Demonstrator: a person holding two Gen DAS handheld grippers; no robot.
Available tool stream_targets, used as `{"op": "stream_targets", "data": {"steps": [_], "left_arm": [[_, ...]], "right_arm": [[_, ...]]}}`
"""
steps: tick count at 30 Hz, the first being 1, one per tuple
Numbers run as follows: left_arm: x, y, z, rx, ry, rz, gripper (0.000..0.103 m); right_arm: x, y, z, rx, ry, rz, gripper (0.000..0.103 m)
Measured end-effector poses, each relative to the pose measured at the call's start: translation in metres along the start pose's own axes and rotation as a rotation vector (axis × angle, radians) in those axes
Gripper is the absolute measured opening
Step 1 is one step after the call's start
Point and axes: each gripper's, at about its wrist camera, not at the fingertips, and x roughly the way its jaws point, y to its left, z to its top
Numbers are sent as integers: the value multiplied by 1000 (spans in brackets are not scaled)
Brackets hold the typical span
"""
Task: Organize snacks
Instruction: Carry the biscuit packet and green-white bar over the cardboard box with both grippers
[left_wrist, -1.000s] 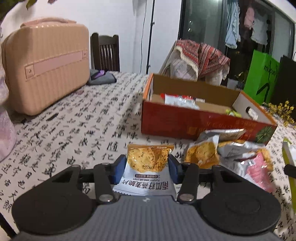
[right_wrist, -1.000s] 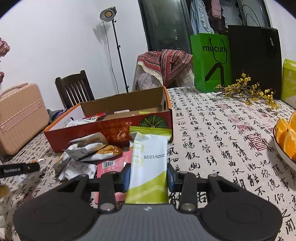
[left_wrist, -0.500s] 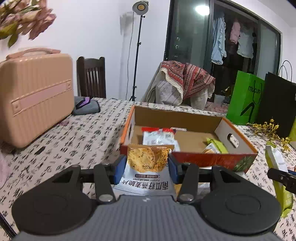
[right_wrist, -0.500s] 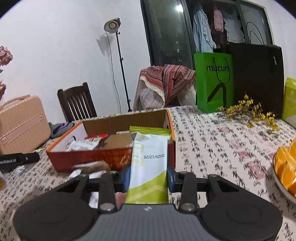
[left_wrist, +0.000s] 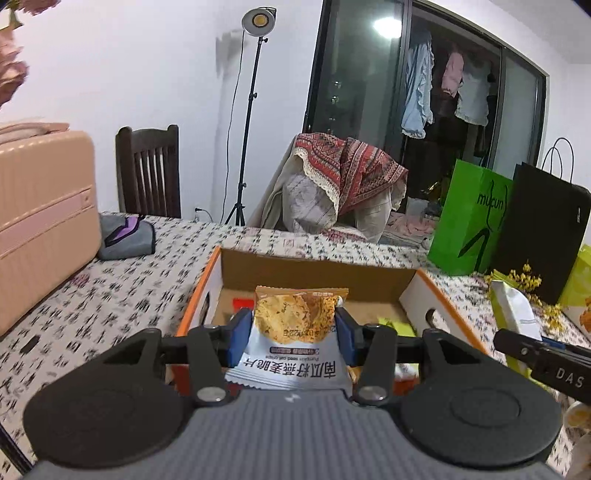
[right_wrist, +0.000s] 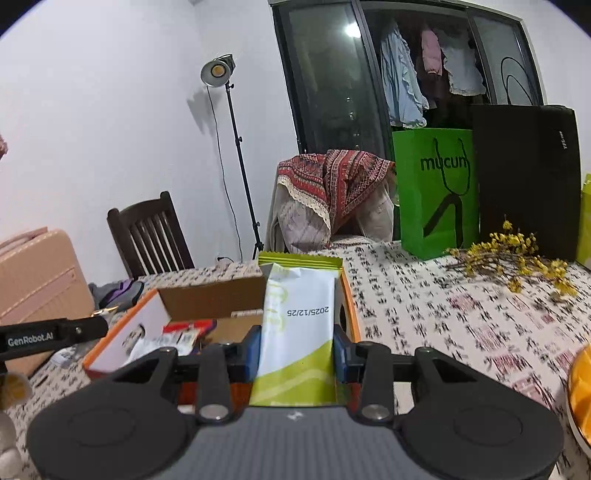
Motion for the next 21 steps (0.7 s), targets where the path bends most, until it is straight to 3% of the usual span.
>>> {"op": "stream_targets", "data": {"steps": [13,21], "left_arm": [[67,-15,36,-20,2,15,48],[103,-9,16,14,-1,68,48]], "right_arm": [[77,-4,36,37,27,6,37],[113,-6,18,20,28,2,37]]}}
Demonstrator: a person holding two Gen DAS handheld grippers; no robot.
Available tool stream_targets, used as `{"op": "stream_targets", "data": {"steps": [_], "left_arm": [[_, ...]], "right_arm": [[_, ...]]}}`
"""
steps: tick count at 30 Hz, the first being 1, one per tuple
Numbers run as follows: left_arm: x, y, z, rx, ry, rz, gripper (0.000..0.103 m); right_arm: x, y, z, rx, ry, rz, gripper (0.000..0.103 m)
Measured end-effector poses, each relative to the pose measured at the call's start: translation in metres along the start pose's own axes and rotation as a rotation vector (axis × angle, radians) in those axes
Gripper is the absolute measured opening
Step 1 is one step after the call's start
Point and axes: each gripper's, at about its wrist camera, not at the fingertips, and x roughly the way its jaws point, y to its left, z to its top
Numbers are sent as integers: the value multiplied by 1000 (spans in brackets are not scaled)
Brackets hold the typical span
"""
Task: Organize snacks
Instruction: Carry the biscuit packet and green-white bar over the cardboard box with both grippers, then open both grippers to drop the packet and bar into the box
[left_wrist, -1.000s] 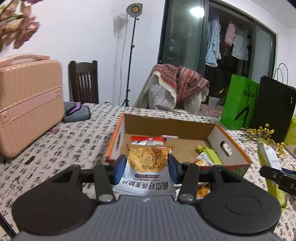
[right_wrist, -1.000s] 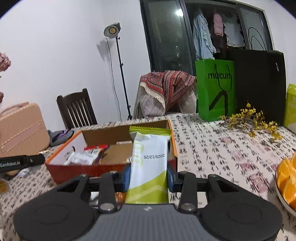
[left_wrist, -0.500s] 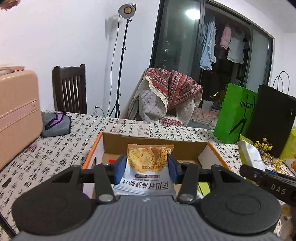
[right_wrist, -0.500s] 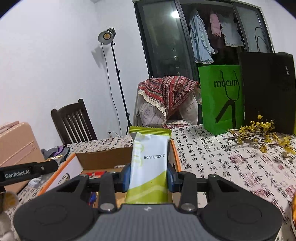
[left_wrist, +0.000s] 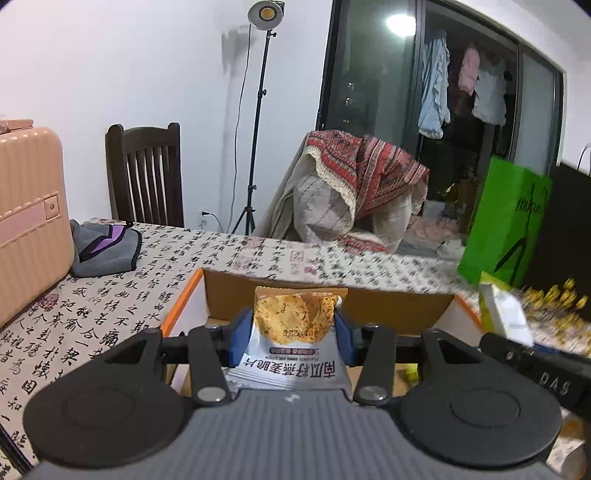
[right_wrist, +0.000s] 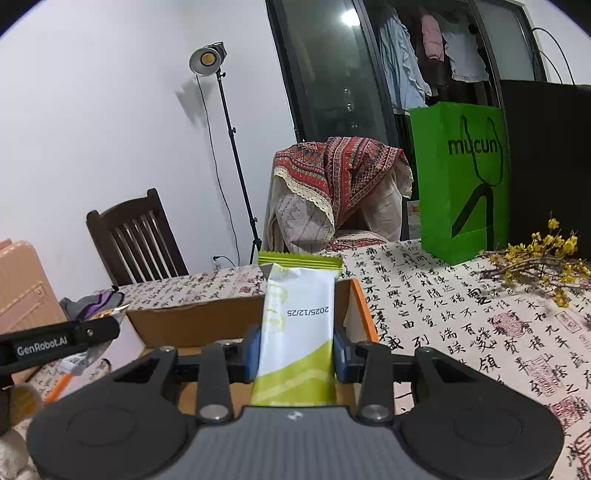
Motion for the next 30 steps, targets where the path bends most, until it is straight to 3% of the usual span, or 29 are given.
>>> {"op": "stream_targets", "data": {"steps": [8,11,14,15,16,18,23,30], "left_arm": [[14,6,-11,4,24,16,48],[10,9,-12,-12,8,6,53],[2,10,-12,-28,-26,4,73],[0,10,-11,-35,-41,6,86],[-3,11,-11,-44,-59,11,96],[-9,12,-10,-56,-86,26,103],[-12,13,-8,-68,-99,36,103],[-10,13,-8,-66,-89,45,103]], "right_arm": [[13,-3,-11,-23,25,26,37],[13,-3,-12,-22,28,30,39],[13,-7,-11,-7,33,32,44],[13,-8,-11,-5,28,32,45],[12,-8,-10,-3,25,34,47],[10,-9,-10,4,21,44,72],[1,-11,-9,16,-17,40,100],[0,-13,-8,31,-17,34,103]]}}
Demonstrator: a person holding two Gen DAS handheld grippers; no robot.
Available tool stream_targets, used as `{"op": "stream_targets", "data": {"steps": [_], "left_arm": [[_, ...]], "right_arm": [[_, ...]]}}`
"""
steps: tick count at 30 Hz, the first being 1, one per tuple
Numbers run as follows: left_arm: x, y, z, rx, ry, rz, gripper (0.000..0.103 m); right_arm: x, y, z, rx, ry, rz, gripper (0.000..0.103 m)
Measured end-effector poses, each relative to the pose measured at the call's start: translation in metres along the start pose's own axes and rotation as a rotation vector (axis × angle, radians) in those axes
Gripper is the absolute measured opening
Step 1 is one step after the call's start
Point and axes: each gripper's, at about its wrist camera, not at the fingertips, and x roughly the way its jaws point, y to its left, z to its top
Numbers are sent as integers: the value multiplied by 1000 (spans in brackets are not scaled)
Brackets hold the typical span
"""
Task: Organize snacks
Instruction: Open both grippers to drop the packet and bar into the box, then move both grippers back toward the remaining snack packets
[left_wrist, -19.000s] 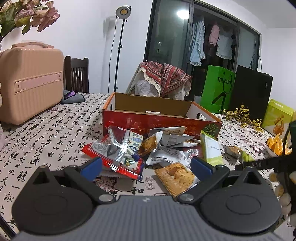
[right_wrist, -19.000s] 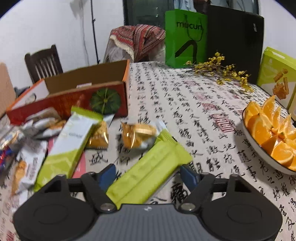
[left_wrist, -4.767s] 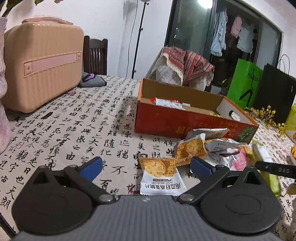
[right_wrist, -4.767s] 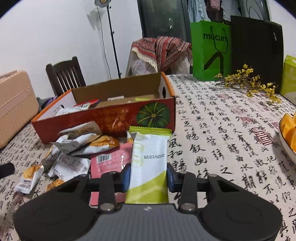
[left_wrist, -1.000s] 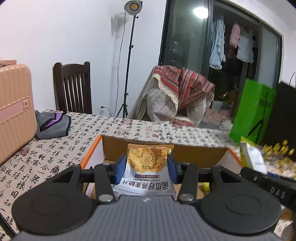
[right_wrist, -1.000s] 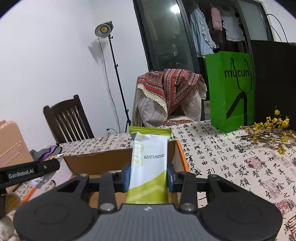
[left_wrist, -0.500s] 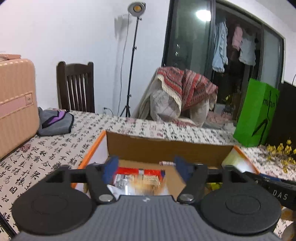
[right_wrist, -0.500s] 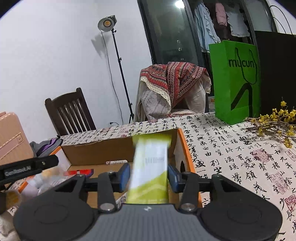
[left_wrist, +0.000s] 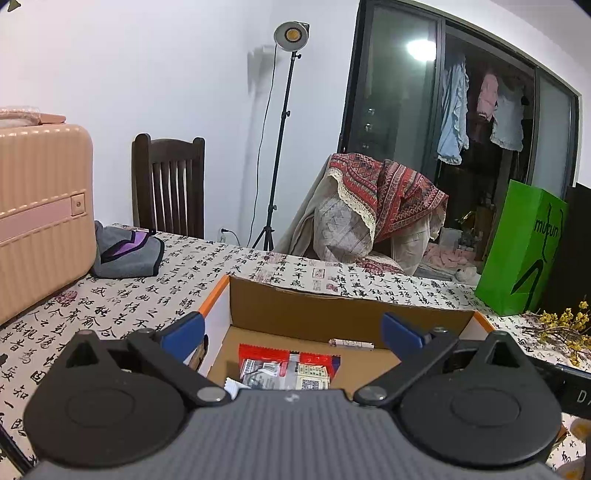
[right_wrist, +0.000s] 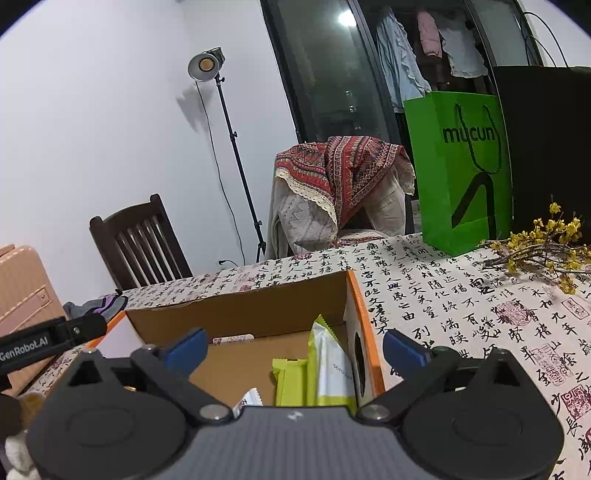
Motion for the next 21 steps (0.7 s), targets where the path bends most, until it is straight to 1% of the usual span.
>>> {"op": "stream_targets", "data": {"steps": [12,17,21], "left_arm": [[-17,-5,2,18,-29,-28,103],[-20,-4,1,25,-17,-37,103],[-21,-3,1,20,-9,-35,103]], "right_arm": [[-17,0,7,2,-16,-15,103],[-24,3,10,-17,-22,-17,103],[-21,4,9,-19,0,-10,103]]}}
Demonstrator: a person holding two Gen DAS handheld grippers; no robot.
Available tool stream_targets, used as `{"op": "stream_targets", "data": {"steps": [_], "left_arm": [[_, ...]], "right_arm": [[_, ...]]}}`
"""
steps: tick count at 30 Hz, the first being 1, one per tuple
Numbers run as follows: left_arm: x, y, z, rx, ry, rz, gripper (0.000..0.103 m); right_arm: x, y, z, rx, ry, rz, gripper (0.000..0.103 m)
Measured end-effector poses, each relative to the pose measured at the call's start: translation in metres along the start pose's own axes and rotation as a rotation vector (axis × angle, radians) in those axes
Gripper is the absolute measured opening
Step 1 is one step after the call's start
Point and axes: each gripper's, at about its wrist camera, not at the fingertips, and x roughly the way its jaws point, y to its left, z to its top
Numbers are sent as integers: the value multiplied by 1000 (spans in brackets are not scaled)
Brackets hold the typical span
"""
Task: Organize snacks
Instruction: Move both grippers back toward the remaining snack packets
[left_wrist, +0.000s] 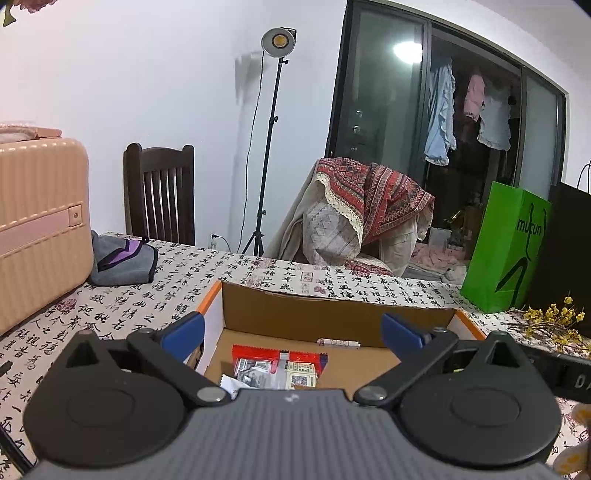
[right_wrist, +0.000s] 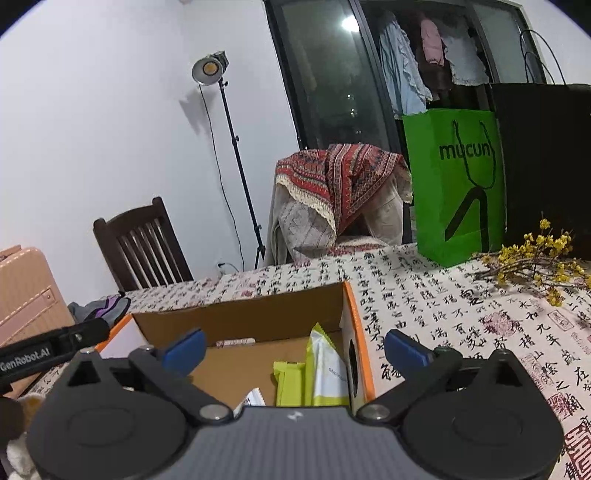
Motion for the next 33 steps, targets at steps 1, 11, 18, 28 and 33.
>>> {"op": "stream_targets", "data": {"steps": [1,11,18,28,33], "left_arm": [[0,0,0,1,4,2,103],[-23,-9,10,20,11,-52,103],[-66,4,-2,43,14,-46,103],[-102,33,-41,0,114,-43,103],[-118,42,-64,3,142,-58,103]], "right_arm": [[1,0,-1,0,7,-2,103],[-25,1,4,-11,17,-34,103],[-57,-1,-9,13,72,-5,103],[-98,15,-57,-24,146,-24,103],[-118,15,-79,-27,171,-35,103]]}}
